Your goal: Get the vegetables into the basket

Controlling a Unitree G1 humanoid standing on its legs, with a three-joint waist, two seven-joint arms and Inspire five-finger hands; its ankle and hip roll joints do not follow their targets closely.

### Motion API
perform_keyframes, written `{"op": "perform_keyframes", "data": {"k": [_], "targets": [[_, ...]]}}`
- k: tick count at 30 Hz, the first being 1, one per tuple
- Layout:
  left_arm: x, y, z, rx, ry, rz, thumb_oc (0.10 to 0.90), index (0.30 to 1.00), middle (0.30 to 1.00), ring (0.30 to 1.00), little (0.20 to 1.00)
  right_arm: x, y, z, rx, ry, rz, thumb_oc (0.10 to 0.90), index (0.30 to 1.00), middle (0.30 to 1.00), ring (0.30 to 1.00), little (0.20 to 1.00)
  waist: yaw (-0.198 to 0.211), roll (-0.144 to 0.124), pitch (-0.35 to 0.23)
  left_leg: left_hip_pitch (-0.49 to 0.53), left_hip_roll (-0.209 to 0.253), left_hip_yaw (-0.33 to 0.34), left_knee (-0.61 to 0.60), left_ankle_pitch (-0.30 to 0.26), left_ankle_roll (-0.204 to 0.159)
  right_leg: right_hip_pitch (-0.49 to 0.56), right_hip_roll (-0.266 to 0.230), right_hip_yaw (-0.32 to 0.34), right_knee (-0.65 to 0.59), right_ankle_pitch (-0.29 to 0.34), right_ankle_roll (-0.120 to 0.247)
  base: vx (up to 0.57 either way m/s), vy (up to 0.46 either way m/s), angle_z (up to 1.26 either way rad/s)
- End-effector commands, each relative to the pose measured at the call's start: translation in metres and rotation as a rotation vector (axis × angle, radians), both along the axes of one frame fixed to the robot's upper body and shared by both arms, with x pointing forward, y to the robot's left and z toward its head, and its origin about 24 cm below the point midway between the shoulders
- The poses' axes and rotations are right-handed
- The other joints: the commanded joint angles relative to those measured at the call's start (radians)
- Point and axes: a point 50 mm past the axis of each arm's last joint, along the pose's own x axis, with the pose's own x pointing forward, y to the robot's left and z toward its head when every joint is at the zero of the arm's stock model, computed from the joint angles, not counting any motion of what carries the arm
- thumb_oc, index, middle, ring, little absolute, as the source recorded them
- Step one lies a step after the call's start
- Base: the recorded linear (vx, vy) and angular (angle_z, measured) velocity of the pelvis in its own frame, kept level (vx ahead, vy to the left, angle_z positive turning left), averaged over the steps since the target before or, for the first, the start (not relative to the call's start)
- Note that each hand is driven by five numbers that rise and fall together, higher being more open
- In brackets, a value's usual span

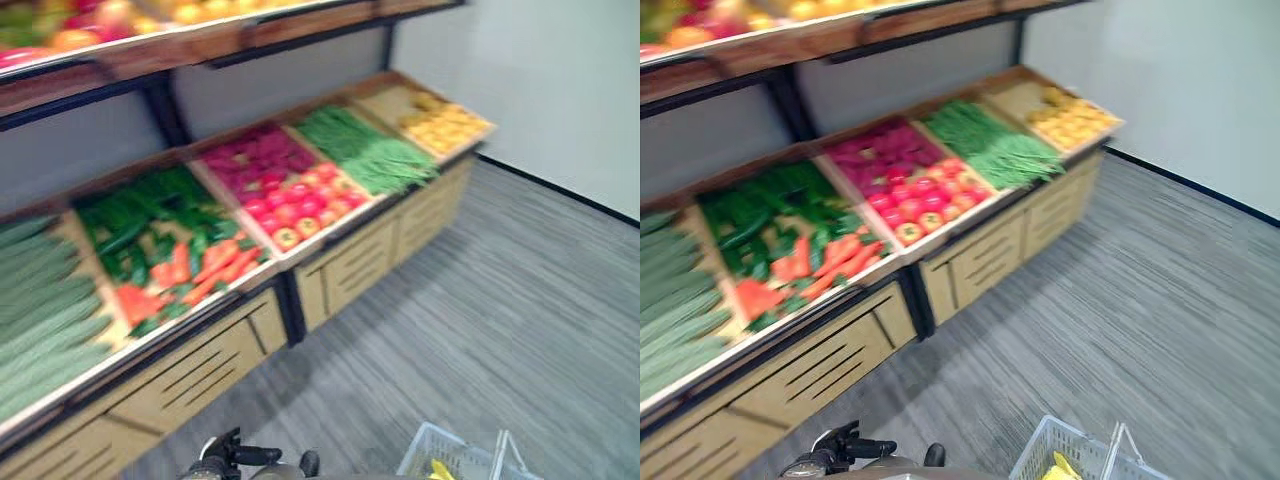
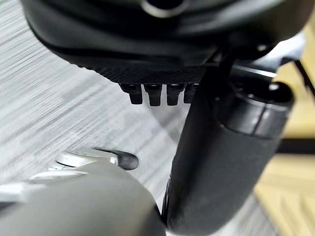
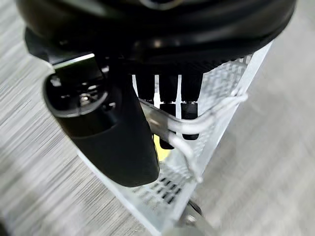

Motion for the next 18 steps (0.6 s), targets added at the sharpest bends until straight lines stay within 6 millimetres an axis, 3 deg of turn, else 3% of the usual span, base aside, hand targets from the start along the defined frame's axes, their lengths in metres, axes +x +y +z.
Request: {"op": "perform_keyframes", "data": {"k": [1, 4, 6, 8, 9, 12, 13, 14, 15, 16, 17, 18], "targets": [[-0.008, 0.019, 0.001, 0.064, 0.053, -0.013, 0.9, 1.0, 1.0, 1.0, 1.0, 0.048, -0.005, 0.011, -0.012, -0.194, 0.003, 0.4, 0.3, 0.3, 0.3, 0.3, -0.019, -0.014, 0.025, -0.065, 0.075, 0.19, 0.058, 0.042, -0.026, -0.012, -0.045, 0.237, 0.097, -0.119, 0.035, -0.05, 0.107, 1.21], [-0.01, 0.019, 0.001, 0.063, 0.065, -0.02, 0.9, 1.0, 1.0, 1.0, 1.0, 0.046, 0.0, 0.009, 0.005, -0.191, -0.009, 0.4, 0.3, 0.3, 0.3, 0.3, -0.042, -0.014, 0.009, -0.074, 0.121, 0.337, 0.075, 0.05, -0.038, 0.008, -0.062, 0.188, 0.07, -0.094, 0.042, 0.02, 0.106, 1.05], [-0.012, 0.018, 0.0, 0.055, 0.075, -0.013, 0.9, 1.0, 1.0, 1.0, 1.0, 0.043, 0.006, 0.006, 0.025, -0.18, -0.011, 0.4, 0.3, 0.3, 0.3, 0.3, -0.049, -0.006, -0.007, -0.065, 0.117, 0.368, 0.052, 0.048, -0.034, 0.026, -0.067, 0.163, 0.065, -0.093, 0.041, 0.11, 0.149, 1.48], [-0.015, 0.019, 0.0, 0.059, 0.083, -0.019, 0.9, 1.0, 1.0, 1.0, 1.0, 0.041, 0.01, 0.004, 0.031, -0.171, 0.005, 0.4, 0.3, 0.3, 0.3, 0.3, -0.049, 0.001, -0.016, -0.06, 0.105, 0.343, 0.03, 0.046, -0.03, 0.03, -0.074, 0.155, 0.074, -0.104, 0.041, 0.15, 0.188, 1.0], [-0.022, 0.018, -0.002, 0.059, 0.11, -0.021, 0.9, 1.0, 1.0, 1.0, 1.0, 0.044, 0.015, 0.003, 0.042, -0.166, 0.03, 0.4, 0.3, 0.3, 0.3, 0.3, -0.049, 0.008, -0.024, -0.043, 0.081, 0.313, 0.016, 0.017, -0.01, 0.029, -0.107, 0.17, 0.116, -0.105, 0.044, 0.18, 0.22, 0.51], [-0.022, 0.018, -0.002, 0.073, 0.131, -0.086, 0.9, 1.0, 1.0, 1.0, 1.0, 0.042, 0.017, 0.002, 0.048, -0.154, 0.045, 0.4, 0.3, 0.3, 0.3, 0.3, -0.061, 0.024, -0.021, 0.002, 0.044, 0.305, -0.005, -0.014, 0.029, 0.006, -0.18, 0.188, 0.253, -0.081, 0.055, 0.22, 0.331, -0.04], [-0.018, 0.021, -0.001, 0.098, 0.132, -0.129, 0.9, 1.0, 1.0, 1.0, 1.0, 0.041, 0.014, 0.002, 0.037, -0.155, 0.031, 0.4, 0.3, 0.3, 0.3, 0.3, -0.096, 0.036, -0.005, 0.057, -0.004, 0.283, -0.043, -0.034, 0.069, -0.056, -0.254, 0.256, 0.429, 0.019, 0.076, 0.23, 0.439, -0.02], [-0.014, 0.024, 0.001, 0.11, 0.128, -0.14, 0.9, 1.0, 1.0, 1.0, 1.0, 0.043, 0.015, 0.003, 0.04, -0.162, 0.028, 0.4, 0.3, 0.3, 0.3, 0.3, -0.119, 0.042, 0.017, 0.081, -0.02, 0.273, -0.059, -0.036, 0.083, -0.112, -0.272, 0.328, 0.509, 0.059, 0.089, 0.18, 0.39, 0.08], [-0.012, 0.027, 0.002, 0.119, 0.118, -0.133, 0.9, 1.0, 1.0, 1.0, 1.0, 0.044, 0.016, 0.003, 0.044, -0.168, 0.032, 0.4, 0.3, 0.3, 0.3, 0.3, -0.143, 0.052, 0.035, 0.096, -0.019, 0.258, -0.07, -0.032, 0.085, -0.166, -0.254, 0.404, 0.556, 0.069, 0.087, 0.04, 0.152, 0.42], [-0.011, 0.027, 0.002, 0.119, 0.118, -0.132, 0.9, 1.0, 1.0, 1.0, 1.0, 0.045, 0.016, 0.003, 0.043, -0.169, 0.033, 0.4, 0.3, 0.3, 0.3, 0.3, -0.138, 0.05, 0.034, 0.096, -0.022, 0.264, -0.072, -0.032, 0.087, -0.175, -0.258, 0.414, 0.565, 0.067, 0.088, 0.01, 0.063, 0.58], [-0.009, 0.03, 0.003, 0.122, 0.108, -0.12, 0.9, 1.0, 1.0, 1.0, 1.0, 0.045, 0.018, 0.002, 0.049, -0.171, 0.021, 0.4, 0.3, 0.3, 0.3, 0.3, -0.167, 0.073, 0.038, 0.094, -0.006, 0.239, -0.075, -0.015, 0.086, -0.258, -0.156, 0.559, 0.56, 0.029, 0.057, 0.08, -0.013, 0.69], [-0.005, 0.03, 0.004, 0.126, 0.097, -0.132, 0.9, 1.0, 1.0, 1.0, 1.0, 0.042, 0.019, 0.001, 0.055, -0.163, 0.006, 0.4, 0.3, 0.3, 0.3, 0.3, -0.183, 0.074, 0.031, 0.103, -0.007, 0.215, -0.082, -0.013, 0.079, -0.269, -0.095, 0.635, 0.51, -0.005, 0.055, 0.09, -0.018, 0.46]]}}
